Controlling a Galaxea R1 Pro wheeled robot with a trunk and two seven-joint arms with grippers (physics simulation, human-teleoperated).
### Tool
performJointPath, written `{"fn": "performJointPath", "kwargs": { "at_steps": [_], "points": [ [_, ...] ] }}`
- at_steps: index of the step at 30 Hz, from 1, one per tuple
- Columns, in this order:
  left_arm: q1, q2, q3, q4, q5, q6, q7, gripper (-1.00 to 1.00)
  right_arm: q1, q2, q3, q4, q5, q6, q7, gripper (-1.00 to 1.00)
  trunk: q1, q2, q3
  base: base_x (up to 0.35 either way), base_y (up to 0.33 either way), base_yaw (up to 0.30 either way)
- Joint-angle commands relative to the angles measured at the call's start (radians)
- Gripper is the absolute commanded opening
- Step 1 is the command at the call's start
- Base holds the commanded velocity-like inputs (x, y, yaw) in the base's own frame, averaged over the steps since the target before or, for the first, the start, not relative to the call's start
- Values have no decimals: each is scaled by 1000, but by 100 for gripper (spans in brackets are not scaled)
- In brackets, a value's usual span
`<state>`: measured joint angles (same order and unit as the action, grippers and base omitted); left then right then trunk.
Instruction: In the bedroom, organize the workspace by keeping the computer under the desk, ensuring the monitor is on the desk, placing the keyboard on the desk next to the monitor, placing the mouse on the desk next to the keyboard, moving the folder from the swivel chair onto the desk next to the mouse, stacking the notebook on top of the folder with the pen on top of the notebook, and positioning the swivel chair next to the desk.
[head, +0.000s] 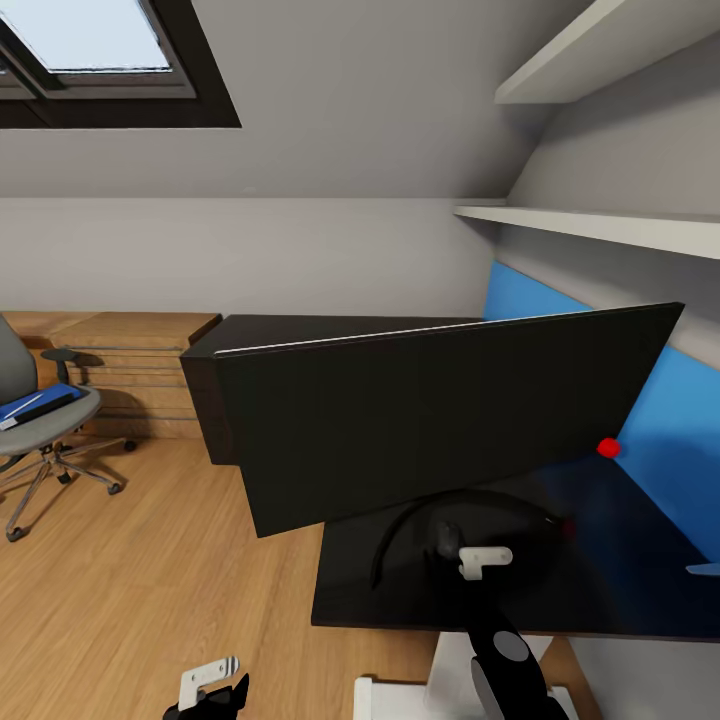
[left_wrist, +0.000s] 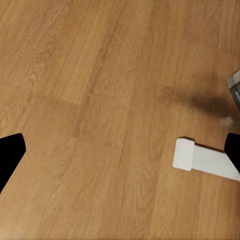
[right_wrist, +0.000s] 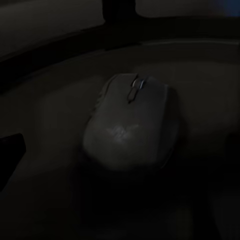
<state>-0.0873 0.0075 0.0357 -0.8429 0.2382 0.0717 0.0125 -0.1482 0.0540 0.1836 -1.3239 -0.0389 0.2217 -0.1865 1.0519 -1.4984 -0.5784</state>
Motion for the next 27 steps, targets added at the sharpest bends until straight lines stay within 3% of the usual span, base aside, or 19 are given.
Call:
{"fn": "performJointPath", "kwargs": {
  "at_steps": [1, 27],
  "points": [
    [0, 0, 0, -2, 10, 6, 1, 100, -1, 0, 2, -1, -4, 4, -7, 100, 0, -1, -1, 2, 0, 0],
    [0, 0, 0, -1, 10, 5, 1, 100, -1, 4, -3, 20, -6, -55, -69, 100, 0, -1, -1, 0, 0, 0]
  ]
}}
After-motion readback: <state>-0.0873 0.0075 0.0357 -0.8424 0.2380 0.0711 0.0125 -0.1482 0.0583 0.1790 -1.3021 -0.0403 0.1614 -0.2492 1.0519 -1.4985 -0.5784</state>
